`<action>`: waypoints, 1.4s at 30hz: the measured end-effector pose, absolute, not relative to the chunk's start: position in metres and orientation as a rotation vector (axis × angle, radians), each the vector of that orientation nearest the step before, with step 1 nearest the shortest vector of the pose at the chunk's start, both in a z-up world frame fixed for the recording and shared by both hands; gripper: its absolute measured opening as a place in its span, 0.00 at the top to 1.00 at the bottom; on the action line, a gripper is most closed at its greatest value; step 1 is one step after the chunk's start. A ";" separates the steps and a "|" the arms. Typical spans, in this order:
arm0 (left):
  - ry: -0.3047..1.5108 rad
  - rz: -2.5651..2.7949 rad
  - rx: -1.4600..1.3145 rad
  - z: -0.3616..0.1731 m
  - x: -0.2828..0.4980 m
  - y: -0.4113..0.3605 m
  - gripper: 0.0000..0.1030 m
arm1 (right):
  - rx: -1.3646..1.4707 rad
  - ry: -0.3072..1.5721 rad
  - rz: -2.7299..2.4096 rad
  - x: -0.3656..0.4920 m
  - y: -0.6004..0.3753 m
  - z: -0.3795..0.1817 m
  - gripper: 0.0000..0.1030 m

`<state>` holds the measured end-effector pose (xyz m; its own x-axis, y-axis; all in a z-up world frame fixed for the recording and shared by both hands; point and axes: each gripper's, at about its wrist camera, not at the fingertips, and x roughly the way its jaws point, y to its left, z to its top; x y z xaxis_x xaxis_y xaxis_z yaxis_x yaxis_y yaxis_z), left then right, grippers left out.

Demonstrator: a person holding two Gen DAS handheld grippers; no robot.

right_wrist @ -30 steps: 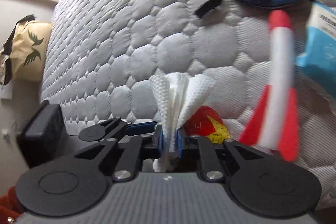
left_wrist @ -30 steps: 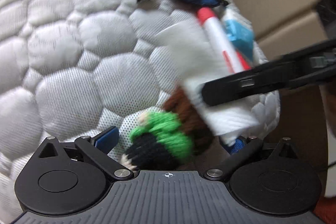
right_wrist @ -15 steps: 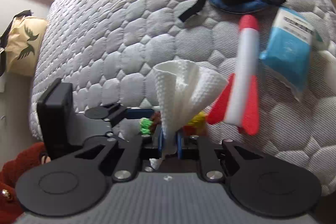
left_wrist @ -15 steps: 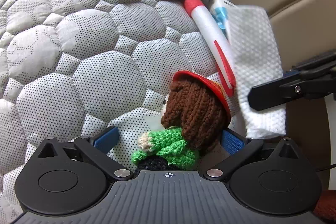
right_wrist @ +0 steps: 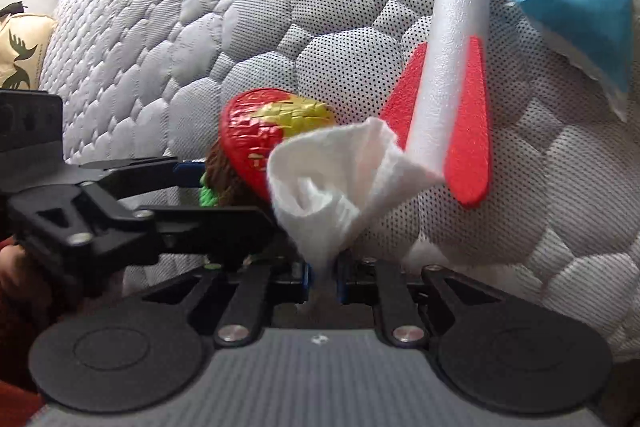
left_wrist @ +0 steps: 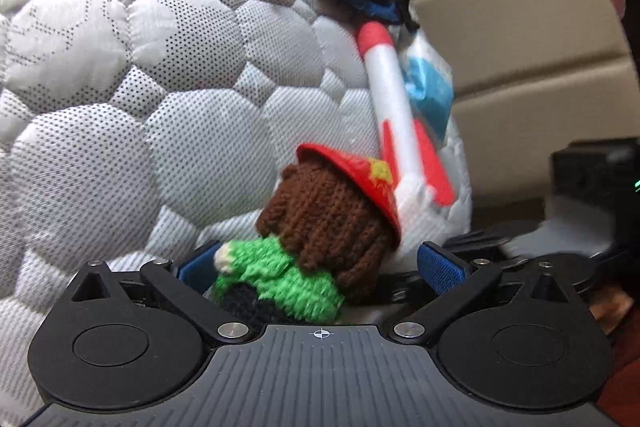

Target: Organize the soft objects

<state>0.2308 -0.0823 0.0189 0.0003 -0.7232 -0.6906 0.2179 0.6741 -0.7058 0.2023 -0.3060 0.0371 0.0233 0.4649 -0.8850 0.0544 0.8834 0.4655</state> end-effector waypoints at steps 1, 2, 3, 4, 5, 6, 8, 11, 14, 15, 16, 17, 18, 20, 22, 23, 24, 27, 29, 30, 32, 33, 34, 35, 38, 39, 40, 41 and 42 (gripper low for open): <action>1.377 -0.784 -0.495 0.016 0.233 -0.081 0.00 | 0.447 1.518 0.328 0.203 -0.306 0.036 0.86; 1.369 -0.786 -0.528 0.014 0.235 -0.079 0.00 | 0.465 1.508 0.326 0.205 -0.305 0.036 0.86; 1.362 -0.791 -0.554 0.013 0.236 -0.078 0.00 | 0.471 1.491 0.329 0.207 -0.302 0.037 0.86; 1.352 -0.797 -0.573 0.014 0.236 -0.075 0.00 | 0.473 1.470 0.334 0.209 -0.298 0.039 0.86; 1.336 -0.799 -0.605 0.016 0.236 -0.067 0.00 | 0.469 1.450 0.343 0.214 -0.293 0.042 0.86; 1.318 -0.795 -0.622 0.020 0.237 -0.061 0.00 | 0.461 1.429 0.353 0.219 -0.287 0.045 0.86; 1.269 -0.762 -0.606 0.035 0.245 -0.054 0.00 | 0.449 1.388 0.378 0.230 -0.274 0.051 0.86; 1.202 -0.717 -0.529 0.054 0.263 -0.040 0.00 | 0.441 1.324 0.419 0.254 -0.251 0.054 0.86; 1.166 -0.697 -0.452 0.065 0.283 -0.032 0.00 | 0.434 1.288 0.434 0.276 -0.239 0.053 0.84; 1.163 -0.693 -0.420 0.066 0.287 -0.031 0.00 | 0.422 1.305 0.423 0.281 -0.237 0.051 0.83; 1.162 -0.681 -0.387 0.066 0.291 -0.033 0.00 | 0.407 1.330 0.405 0.282 -0.238 0.049 0.83; 1.162 -0.668 -0.356 0.064 0.292 -0.037 0.00 | 0.391 1.349 0.393 0.280 -0.241 0.048 0.83; 1.162 -0.660 -0.337 0.063 0.291 -0.040 0.00 | 0.373 1.365 0.388 0.276 -0.246 0.049 0.83; 1.177 -0.641 -0.329 0.058 0.280 -0.036 0.00 | 0.337 1.395 0.369 0.266 -0.257 0.051 0.79; 1.194 -0.614 -0.331 0.051 0.269 -0.033 0.00 | 0.282 1.410 0.354 0.256 -0.265 0.053 0.79; 1.199 -0.595 -0.332 0.049 0.264 -0.032 0.00 | 0.241 1.409 0.352 0.252 -0.266 0.055 0.79; 1.201 -0.580 -0.339 0.047 0.260 -0.031 0.00 | 0.199 1.405 0.351 0.250 -0.266 0.056 0.79; 1.186 -0.572 -0.391 0.051 0.248 -0.027 0.00 | 0.052 1.375 0.404 0.245 -0.255 0.062 0.78; 1.171 -0.579 -0.401 0.057 0.243 -0.026 0.00 | -0.057 1.354 0.432 0.247 -0.243 0.063 0.61; 1.171 -0.574 -0.394 0.059 0.241 -0.026 0.00 | -0.098 1.337 0.434 0.246 -0.238 0.065 0.55; 1.184 -0.550 -0.379 0.060 0.241 -0.026 0.00 | -0.129 1.299 0.428 0.245 -0.236 0.072 0.47; 1.192 -0.535 -0.375 0.059 0.242 -0.026 0.00 | -0.133 1.286 0.422 0.245 -0.237 0.075 0.46; 1.201 -0.516 -0.375 0.058 0.243 -0.024 0.00 | -0.127 1.274 0.410 0.246 -0.238 0.077 0.41; 1.211 -0.494 -0.381 0.056 0.244 -0.023 0.00 | -0.111 1.261 0.391 0.248 -0.242 0.078 0.37; 1.234 -0.436 -0.432 0.048 0.246 -0.016 0.00 | -0.040 1.265 0.338 0.262 -0.251 0.068 0.41; 1.239 -0.417 -0.448 0.046 0.246 -0.014 0.00 | -0.003 1.268 0.326 0.267 -0.254 0.063 0.43; 1.243 -0.399 -0.464 0.044 0.245 -0.011 0.00 | 0.040 1.270 0.318 0.272 -0.258 0.059 0.57; 1.247 -0.380 -0.475 0.043 0.244 -0.009 0.00 | 0.083 1.272 0.310 0.277 -0.261 0.054 0.85; 1.247 -0.365 -0.477 0.043 0.243 -0.006 0.00 | 0.116 1.275 0.311 0.280 -0.264 0.054 0.90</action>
